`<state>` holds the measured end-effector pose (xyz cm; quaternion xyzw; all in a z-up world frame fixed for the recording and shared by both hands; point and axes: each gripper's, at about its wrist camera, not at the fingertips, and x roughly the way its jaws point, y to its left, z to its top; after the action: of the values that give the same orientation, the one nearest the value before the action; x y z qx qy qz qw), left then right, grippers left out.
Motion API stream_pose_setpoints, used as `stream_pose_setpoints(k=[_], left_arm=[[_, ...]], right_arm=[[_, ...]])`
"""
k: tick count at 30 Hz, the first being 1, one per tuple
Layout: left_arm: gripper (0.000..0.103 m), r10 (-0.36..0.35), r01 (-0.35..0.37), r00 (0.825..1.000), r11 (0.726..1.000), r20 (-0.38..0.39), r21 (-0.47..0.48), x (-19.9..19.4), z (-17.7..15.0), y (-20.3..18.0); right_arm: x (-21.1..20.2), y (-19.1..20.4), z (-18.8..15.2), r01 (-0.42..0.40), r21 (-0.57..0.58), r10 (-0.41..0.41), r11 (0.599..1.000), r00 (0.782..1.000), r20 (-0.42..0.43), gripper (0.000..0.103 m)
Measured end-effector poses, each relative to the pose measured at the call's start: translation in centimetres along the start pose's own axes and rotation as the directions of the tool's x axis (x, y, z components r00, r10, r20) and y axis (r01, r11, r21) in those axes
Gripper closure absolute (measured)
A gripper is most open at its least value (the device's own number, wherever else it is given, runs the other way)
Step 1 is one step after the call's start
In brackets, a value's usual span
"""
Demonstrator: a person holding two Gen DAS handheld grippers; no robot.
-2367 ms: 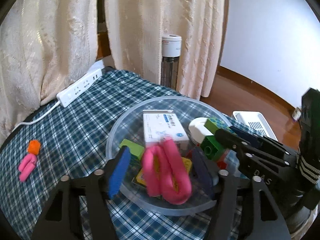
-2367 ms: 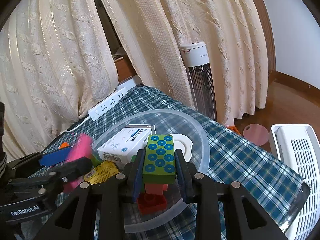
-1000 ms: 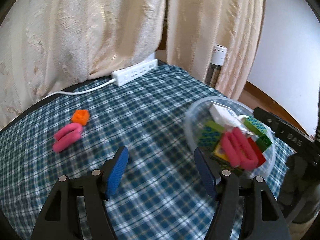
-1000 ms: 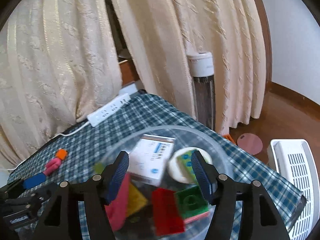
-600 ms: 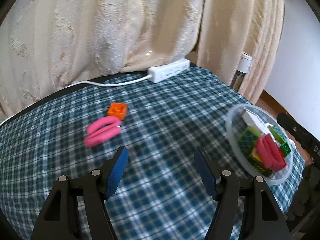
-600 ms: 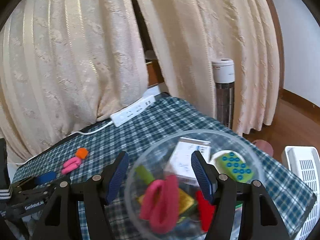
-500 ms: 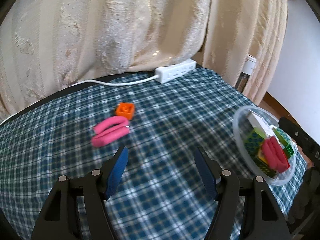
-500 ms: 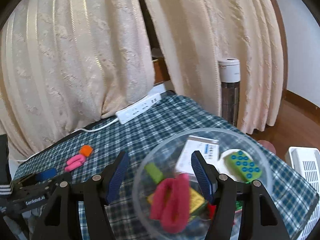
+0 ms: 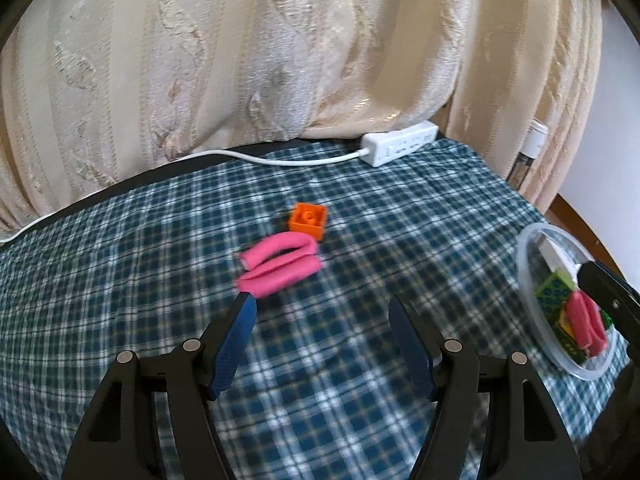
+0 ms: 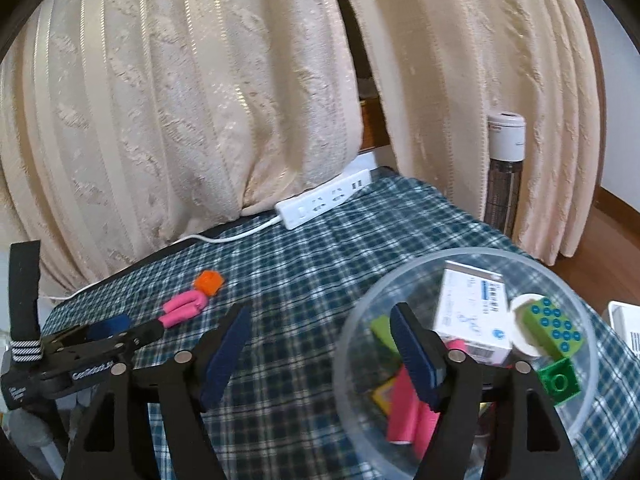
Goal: Organize objects
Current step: 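Withdraw both grippers from the bowl toward the remaining pink loop and orange brick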
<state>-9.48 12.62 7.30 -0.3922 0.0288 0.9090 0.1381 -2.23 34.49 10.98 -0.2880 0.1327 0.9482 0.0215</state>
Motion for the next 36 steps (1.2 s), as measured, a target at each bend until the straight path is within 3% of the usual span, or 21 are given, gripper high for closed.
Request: stream_pose_setpoints(k=[10,24,36], left_arm=[[0.033,0.059,-0.059,0.998,0.998,-0.015,0.008,2.3,0.3,3.0],[0.033,0.053,-0.048,0.998,0.990,-0.033,0.129,5.9,1.0,3.3],[0.031,0.035,-0.025,0.998,0.980,-0.050,0.197,8.6,1.7,3.2]], right_arm=[[2.6,3.1,-0.2,-0.054,-0.044,0.051,0.998,0.997,-0.061,0.026],[6.6,5.7,-1.5,-0.099,-0.065,0.088,0.993,0.984,-0.153,0.026],[8.2,4.8,-2.3,-0.102,-0.021,0.096,0.995,0.976,-0.195,0.026]])
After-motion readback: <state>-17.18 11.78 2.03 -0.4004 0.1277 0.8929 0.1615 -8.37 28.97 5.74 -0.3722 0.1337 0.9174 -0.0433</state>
